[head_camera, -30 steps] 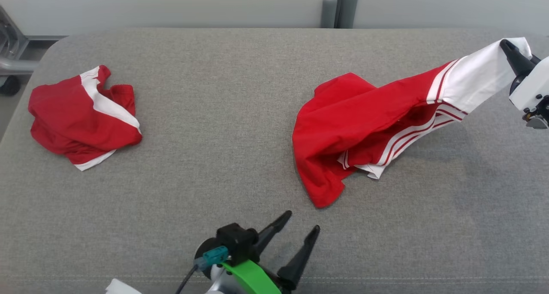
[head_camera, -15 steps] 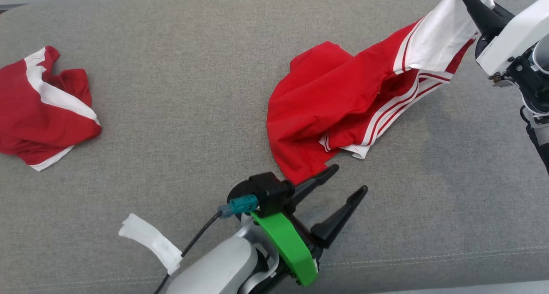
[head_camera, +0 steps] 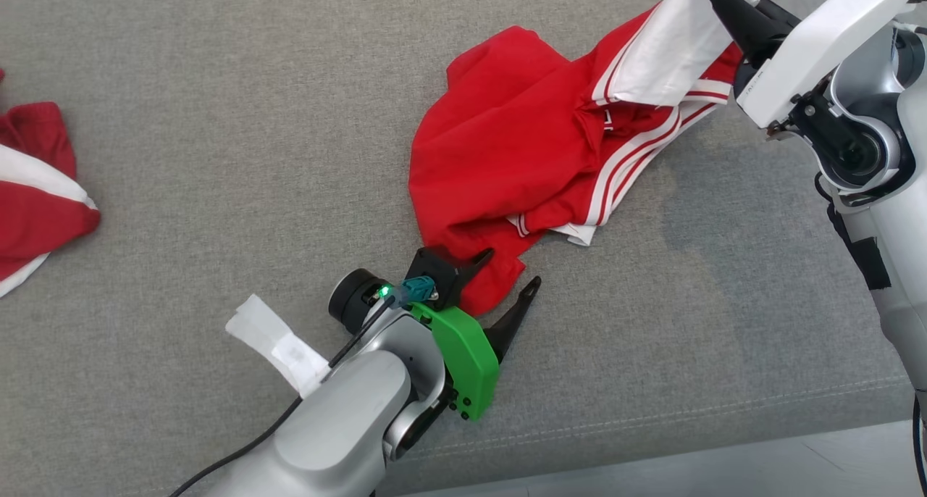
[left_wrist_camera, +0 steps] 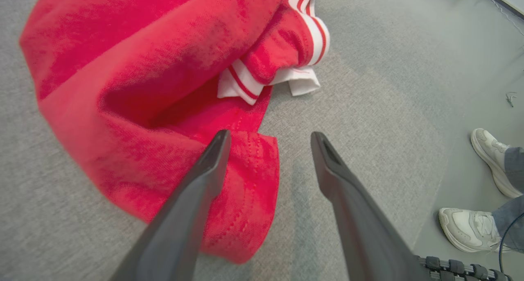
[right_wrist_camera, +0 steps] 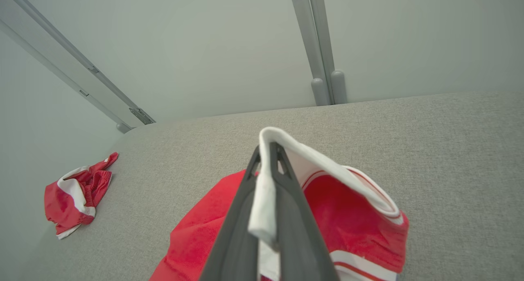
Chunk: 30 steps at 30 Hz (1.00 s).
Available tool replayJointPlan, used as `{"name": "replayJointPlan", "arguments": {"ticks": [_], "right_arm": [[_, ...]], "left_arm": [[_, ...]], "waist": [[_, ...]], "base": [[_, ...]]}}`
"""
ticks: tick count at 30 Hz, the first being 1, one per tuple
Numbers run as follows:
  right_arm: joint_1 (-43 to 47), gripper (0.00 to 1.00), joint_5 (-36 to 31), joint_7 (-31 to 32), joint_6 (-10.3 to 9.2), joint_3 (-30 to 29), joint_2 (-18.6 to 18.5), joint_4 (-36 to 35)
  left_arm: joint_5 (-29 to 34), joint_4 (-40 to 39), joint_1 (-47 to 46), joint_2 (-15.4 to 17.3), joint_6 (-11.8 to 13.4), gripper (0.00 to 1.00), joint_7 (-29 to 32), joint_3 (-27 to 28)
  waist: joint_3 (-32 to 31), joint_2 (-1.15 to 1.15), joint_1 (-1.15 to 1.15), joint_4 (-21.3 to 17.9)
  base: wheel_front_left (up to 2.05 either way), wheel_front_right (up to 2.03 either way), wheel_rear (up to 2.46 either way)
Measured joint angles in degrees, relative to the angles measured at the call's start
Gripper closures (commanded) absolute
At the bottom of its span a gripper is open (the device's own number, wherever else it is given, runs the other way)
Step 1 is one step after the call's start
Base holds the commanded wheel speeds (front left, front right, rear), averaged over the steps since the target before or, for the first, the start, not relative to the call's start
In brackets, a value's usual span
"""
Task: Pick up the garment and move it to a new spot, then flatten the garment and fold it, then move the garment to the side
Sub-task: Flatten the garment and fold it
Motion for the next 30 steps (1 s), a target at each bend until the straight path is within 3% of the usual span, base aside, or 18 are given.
{"name": "replayJointPlan", "arguments": {"ticks": [12,13,16,19,21,30], "right_arm": [[0.02,1.0,-0.41,-1.35,0.05,0.18,0.44,0.26],[0.04,1.0,-0.41,-1.37,0.07,0.2,0.54,0.33],[0.18,1.0,-0.4,-1.59,0.09,0.27,0.81,0.43],[0.21,1.0,-0.33,-1.82,0.24,0.48,1.11,0.6],[0.22,1.0,-0.33,-1.82,0.24,0.46,1.11,0.6],[0.64,1.0,-0.22,-2.6,0.23,-0.76,0.29,1.01]], "left_arm": [[0.51,5.61,-3.59,-0.4,2.69,0.0,2.0,-3.98],[0.58,6.01,-3.89,-0.41,2.7,0.05,2.0,-4.35],[0.65,7.04,-4.69,-0.41,3.13,0.52,2.57,-5.32],[0.47,7.79,-4.86,-0.4,3.3,0.67,2.77,-5.91],[0.2,8.05,-5.03,-0.37,3.37,0.99,3.02,-6.3],[-3.11,7.77,-5.19,-0.37,3.37,1.0,2.86,-7.0]], "waist": [[0.32,0.0,0.0,-1.5],[0.16,0.0,0.0,-1.55],[-0.31,0.0,0.0,-1.68],[-0.73,0.0,0.0,-1.83],[-0.84,0.0,0.0,-1.93],[-1.07,0.0,0.0,-1.6]], "base": [[0.0,0.0,0.0],[0.0,0.0,0.0],[0.0,0.0,0.0],[0.0,0.0,0.0],[0.0,0.0,0.0],[0.0,0.0,0.0]]}}
